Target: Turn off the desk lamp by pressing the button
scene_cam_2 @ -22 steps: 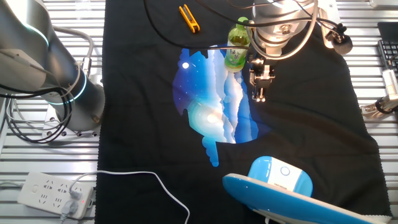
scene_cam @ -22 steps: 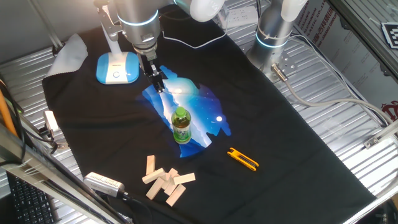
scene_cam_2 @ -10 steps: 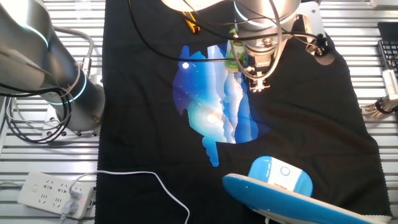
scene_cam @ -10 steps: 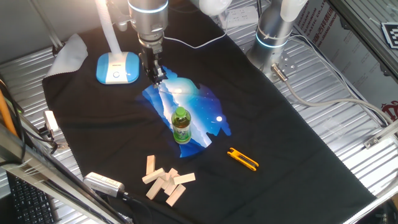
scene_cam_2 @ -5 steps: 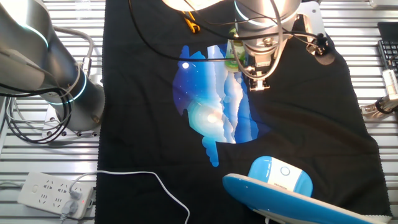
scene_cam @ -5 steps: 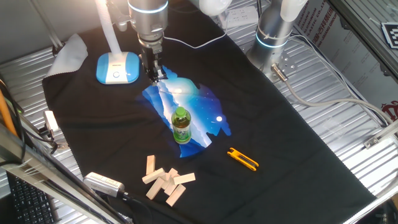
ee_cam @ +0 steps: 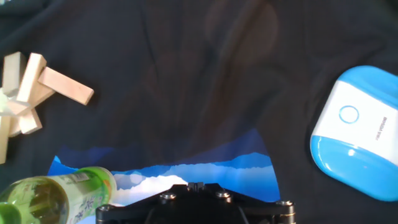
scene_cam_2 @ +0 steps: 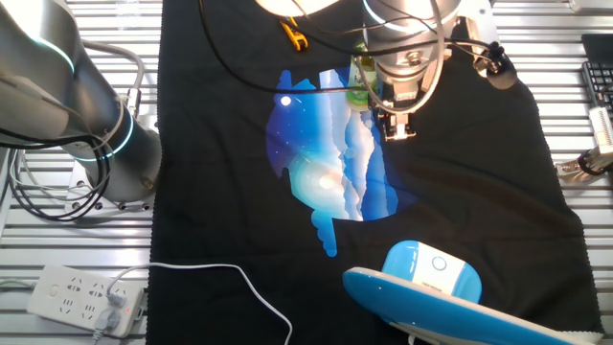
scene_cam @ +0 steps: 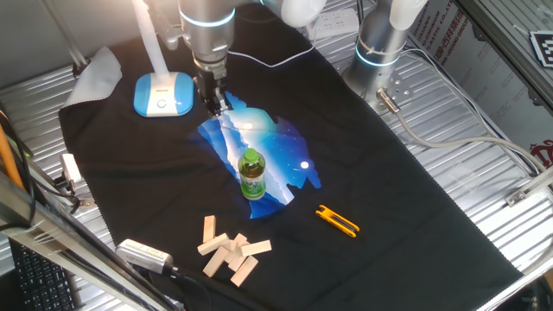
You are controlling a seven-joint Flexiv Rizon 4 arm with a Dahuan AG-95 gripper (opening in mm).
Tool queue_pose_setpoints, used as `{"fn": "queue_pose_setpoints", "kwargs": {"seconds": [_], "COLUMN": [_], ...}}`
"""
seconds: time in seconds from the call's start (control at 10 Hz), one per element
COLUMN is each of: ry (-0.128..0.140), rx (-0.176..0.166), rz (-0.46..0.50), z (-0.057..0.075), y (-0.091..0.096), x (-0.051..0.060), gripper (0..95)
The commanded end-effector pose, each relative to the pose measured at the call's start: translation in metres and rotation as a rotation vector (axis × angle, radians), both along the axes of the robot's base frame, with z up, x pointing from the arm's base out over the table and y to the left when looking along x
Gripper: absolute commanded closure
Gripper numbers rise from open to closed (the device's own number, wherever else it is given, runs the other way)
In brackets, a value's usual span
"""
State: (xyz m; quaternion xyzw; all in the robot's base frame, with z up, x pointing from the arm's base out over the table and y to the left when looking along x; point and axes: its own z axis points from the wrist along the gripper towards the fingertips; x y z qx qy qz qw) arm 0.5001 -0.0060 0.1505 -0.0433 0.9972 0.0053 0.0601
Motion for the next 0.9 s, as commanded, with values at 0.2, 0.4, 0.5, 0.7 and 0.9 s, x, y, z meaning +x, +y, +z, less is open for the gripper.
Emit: {"fn": "queue_pose_setpoints", "kwargs": {"seconds": [0.2, 0.4, 0.5, 0.7, 0.9], "ry": [0.004, 0.007, 0.006, 0.003, -0.003], "rx": [-0.021, -0.03, -0.029, -0.03, -0.029], "rz": [0.024, 0.04, 0.048, 0.062, 0.052], "z": [-0.006, -0.009, -0.011, -0.013, -0.011], "y": [-0.006, -0.015, -0.021, -0.032, -0.038], "x": [0.001, 0.001, 0.0, -0.001, -0.003], "gripper": [95.0, 95.0, 95.0, 95.0, 95.0]}}
